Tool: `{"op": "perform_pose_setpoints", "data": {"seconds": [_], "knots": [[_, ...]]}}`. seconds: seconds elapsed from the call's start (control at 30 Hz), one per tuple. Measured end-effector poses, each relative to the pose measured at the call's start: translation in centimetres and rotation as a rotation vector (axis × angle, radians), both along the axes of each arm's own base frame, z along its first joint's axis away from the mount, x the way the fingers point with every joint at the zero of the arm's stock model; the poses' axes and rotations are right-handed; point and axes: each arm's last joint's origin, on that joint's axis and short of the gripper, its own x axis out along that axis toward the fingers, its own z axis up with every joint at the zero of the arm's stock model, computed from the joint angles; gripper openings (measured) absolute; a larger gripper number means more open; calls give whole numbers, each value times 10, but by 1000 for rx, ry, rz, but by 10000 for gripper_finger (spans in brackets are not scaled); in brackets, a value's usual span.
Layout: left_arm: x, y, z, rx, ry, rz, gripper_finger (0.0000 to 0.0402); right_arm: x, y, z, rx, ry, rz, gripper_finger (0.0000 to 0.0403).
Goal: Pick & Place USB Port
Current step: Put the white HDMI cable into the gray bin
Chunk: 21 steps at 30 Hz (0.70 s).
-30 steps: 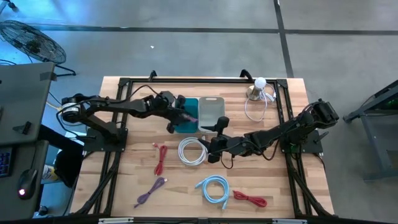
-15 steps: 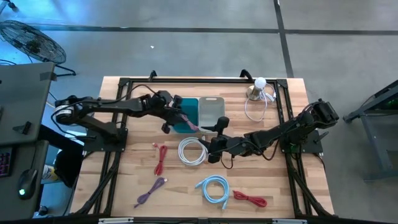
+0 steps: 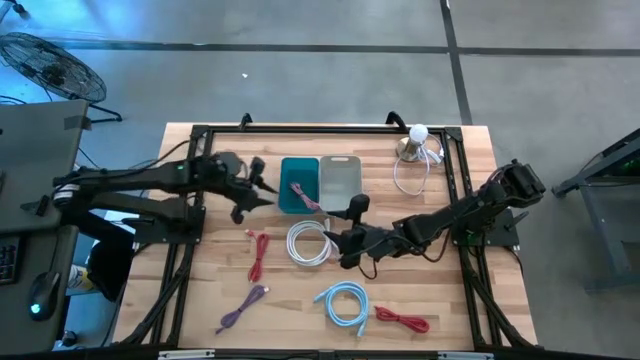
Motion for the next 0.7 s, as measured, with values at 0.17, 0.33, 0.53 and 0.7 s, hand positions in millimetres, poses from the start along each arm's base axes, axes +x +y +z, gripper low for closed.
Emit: {"op": "perform_pose_setpoints", "data": {"seconds": [0.17, 0.33, 0.53, 0.7], "knots": [[-26, -16, 6, -35, 29, 40, 144, -2, 6, 0, -25, 11, 29, 254], [-39, -23, 4, -157, 78, 102, 144, -3, 8, 0, -25, 10, 36, 254], [-37, -34, -3, -354, 169, 119, 144, -4, 12, 0, -9, 5, 43, 254], [-34, -47, -10, -414, 220, 61, 144, -8, 19, -1, 6, 7, 41, 254]]}}
